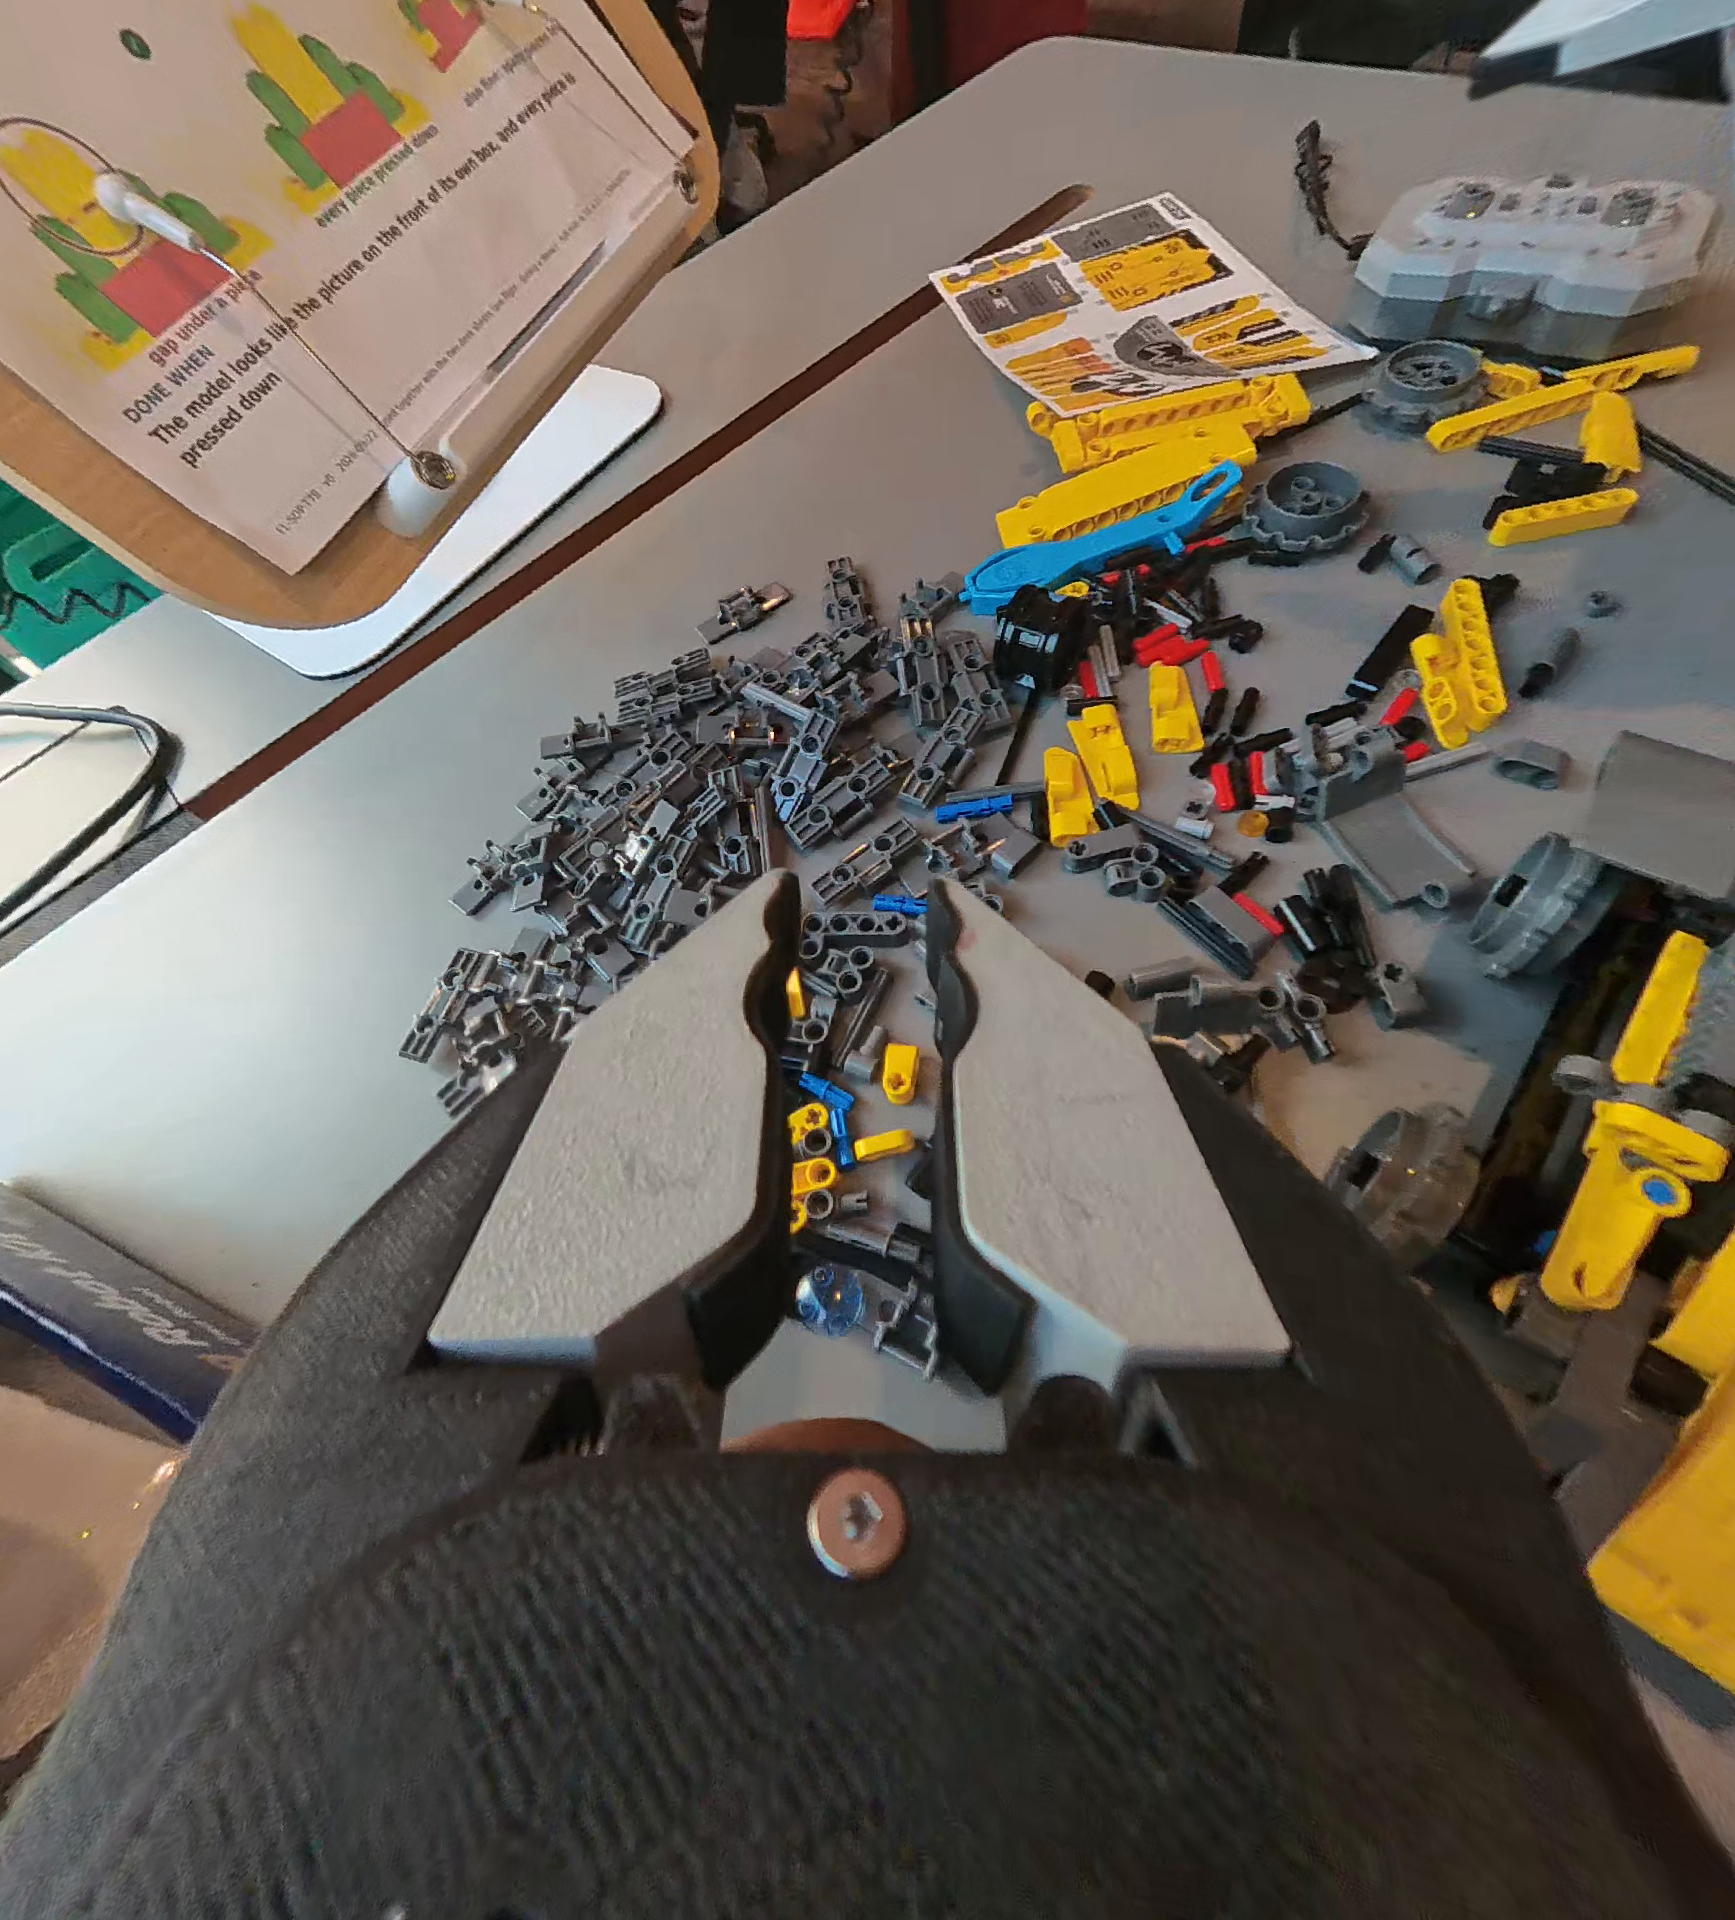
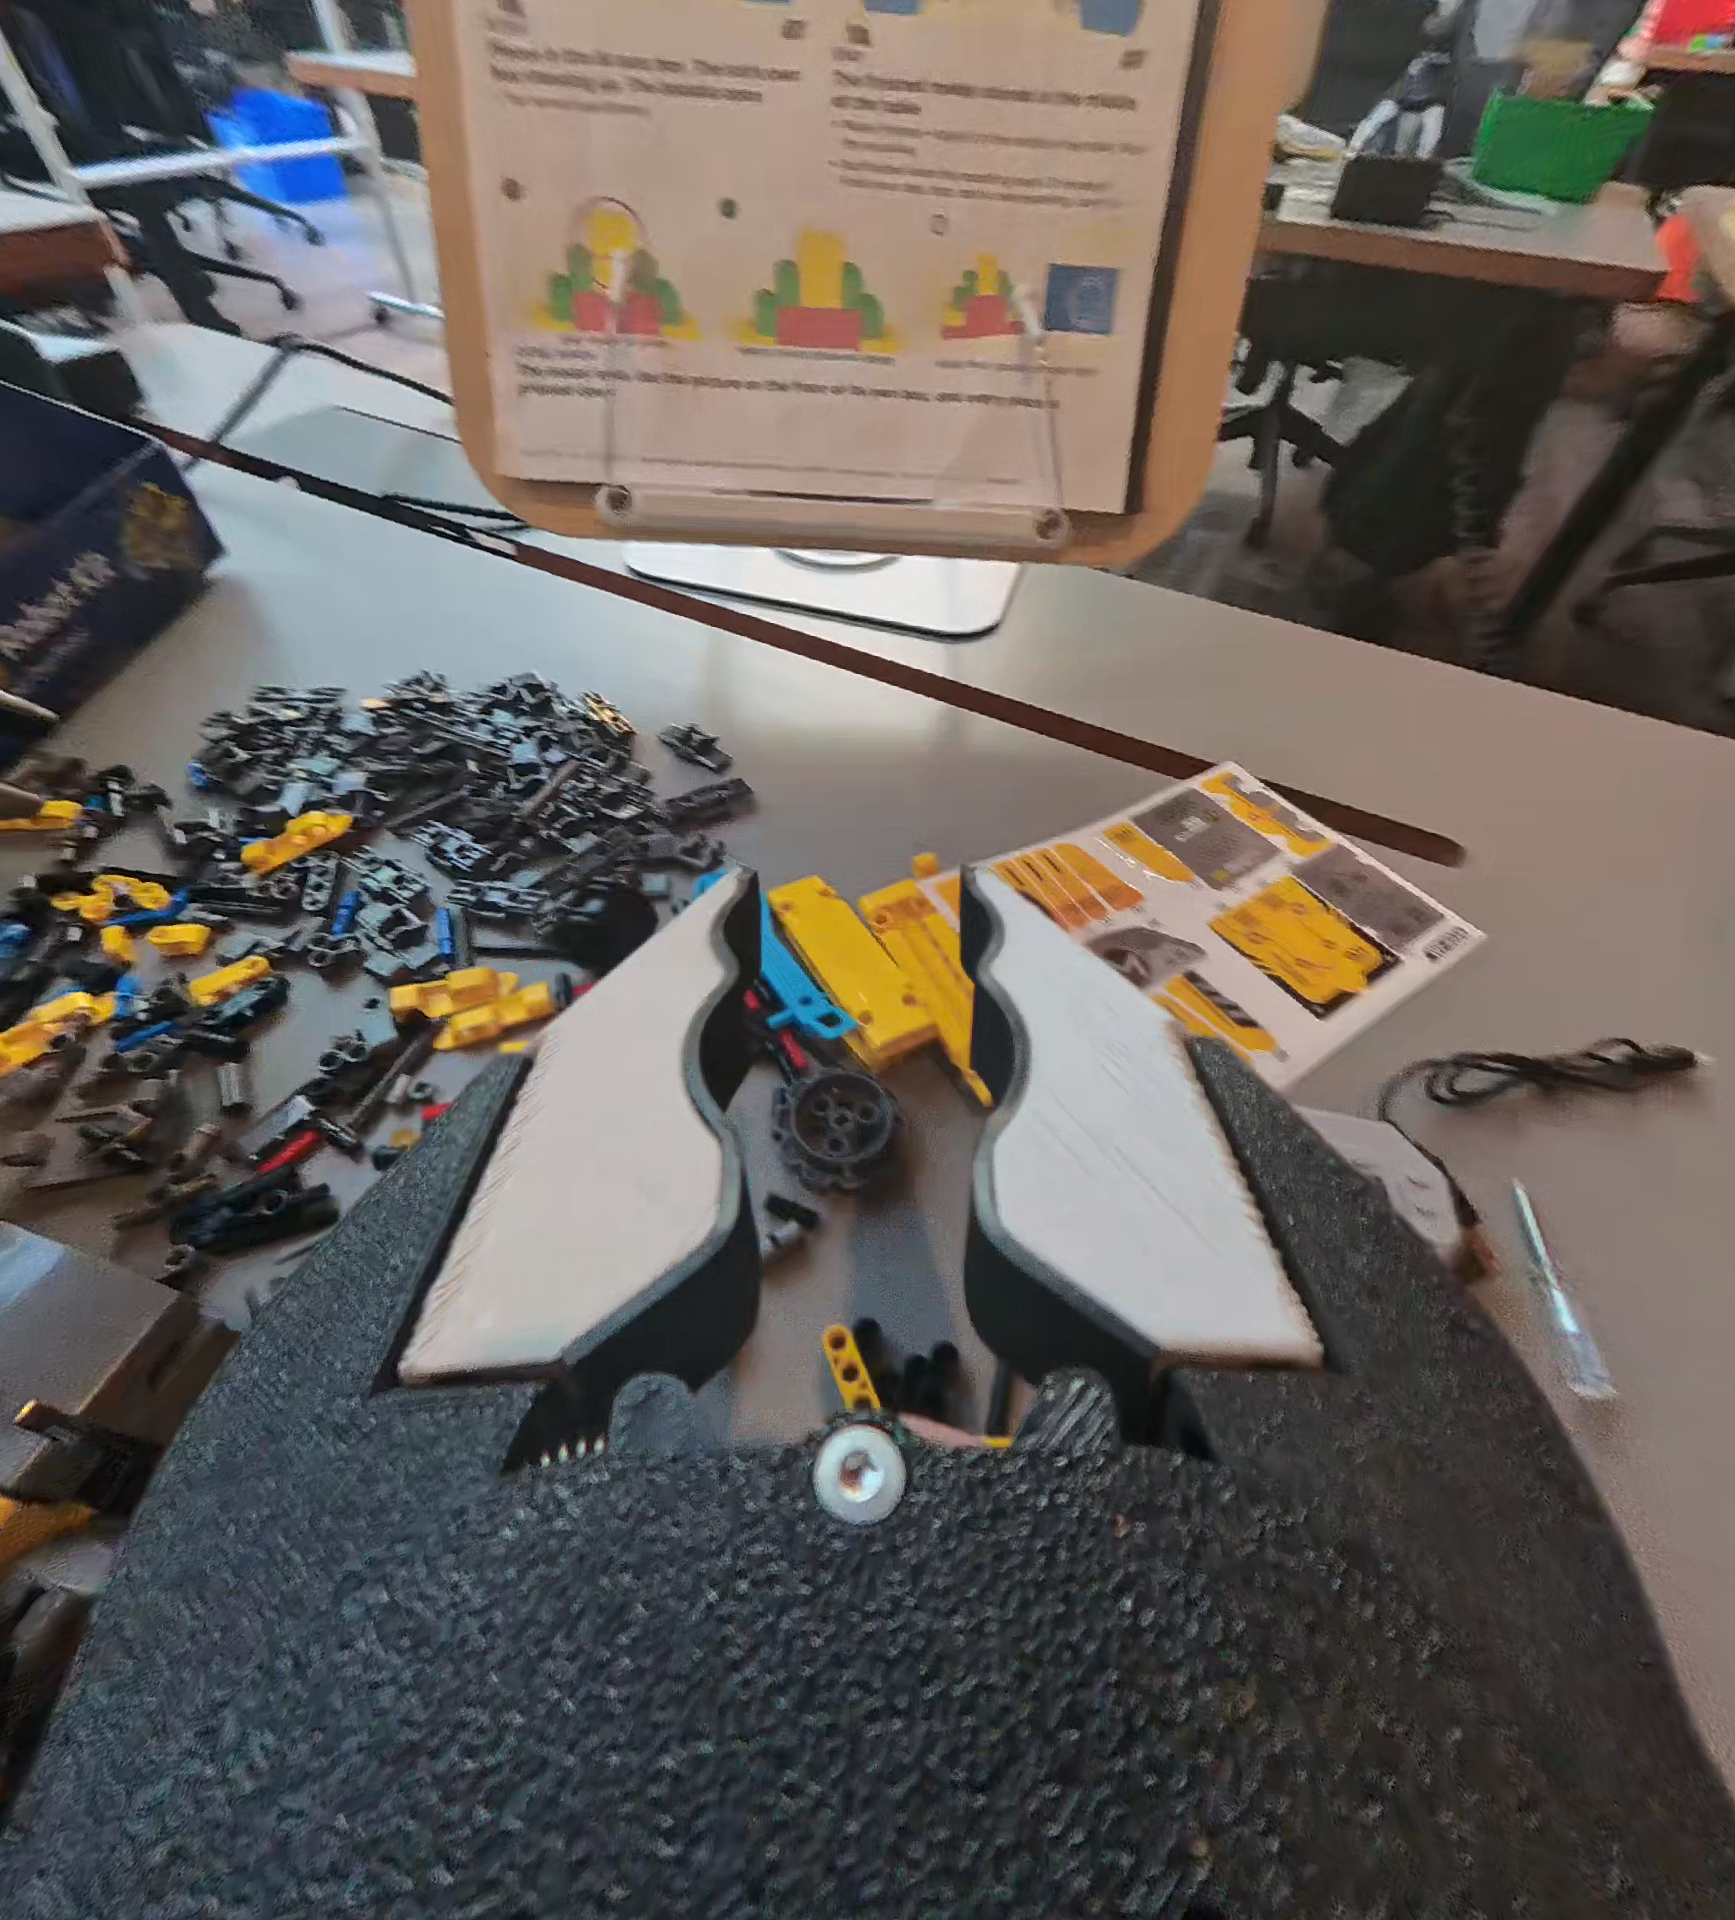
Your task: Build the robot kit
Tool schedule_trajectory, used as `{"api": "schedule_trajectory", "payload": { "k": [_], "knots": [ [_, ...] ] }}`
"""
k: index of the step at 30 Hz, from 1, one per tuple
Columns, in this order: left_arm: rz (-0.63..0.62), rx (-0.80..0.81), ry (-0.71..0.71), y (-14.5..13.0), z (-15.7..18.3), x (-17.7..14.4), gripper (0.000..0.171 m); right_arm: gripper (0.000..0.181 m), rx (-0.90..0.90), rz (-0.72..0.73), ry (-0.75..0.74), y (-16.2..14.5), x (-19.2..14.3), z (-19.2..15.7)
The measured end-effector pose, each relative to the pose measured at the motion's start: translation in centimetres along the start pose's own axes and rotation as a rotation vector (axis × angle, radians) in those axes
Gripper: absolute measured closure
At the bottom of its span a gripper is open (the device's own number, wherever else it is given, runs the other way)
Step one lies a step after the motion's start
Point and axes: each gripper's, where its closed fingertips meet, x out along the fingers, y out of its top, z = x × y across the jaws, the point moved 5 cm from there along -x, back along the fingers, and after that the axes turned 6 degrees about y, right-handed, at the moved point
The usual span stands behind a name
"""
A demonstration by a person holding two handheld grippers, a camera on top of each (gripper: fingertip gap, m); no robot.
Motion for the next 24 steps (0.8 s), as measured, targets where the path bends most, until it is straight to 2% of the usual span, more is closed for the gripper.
{"api": "schedule_trajectory", "payload": {
  "k": [2,5,9,12,18,24],
  "knots": [
    [0.029,0.004,0.022,0.3,0.0,-0.2,0.153,0.146,0.035,-0.028,0.004,-0.2,-0.6,0.3],
    [0.06,-0.028,0.038,0.6,-0.4,-0.4,0.155,0.146,0.108,-0.042,0.116,-0.7,0.3,-0.8],
    [0.04,-0.101,0.061,0.2,-1.7,-0.2,0.156,0.147,0.097,-0.185,0.202,-2.9,2.8,-3.2],
    [0.026,-0.201,0.139,-0.4,-3.8,0.0,0.158,0.147,0.052,-0.278,0.204,-4.3,4.2,-4.5],
    [-0.052,-0.33,0.075,-1.7,-5.5,0.2,0.15,0.148,0.018,-0.31,0.234,-4.9,5.0,-5.8],
    [-0.115,-0.296,-0.021,-2.5,-4.9,0.4,0.153,0.15,0.047,-0.29,0.243,-4.8,5.0,-5.7]
  ]
}}
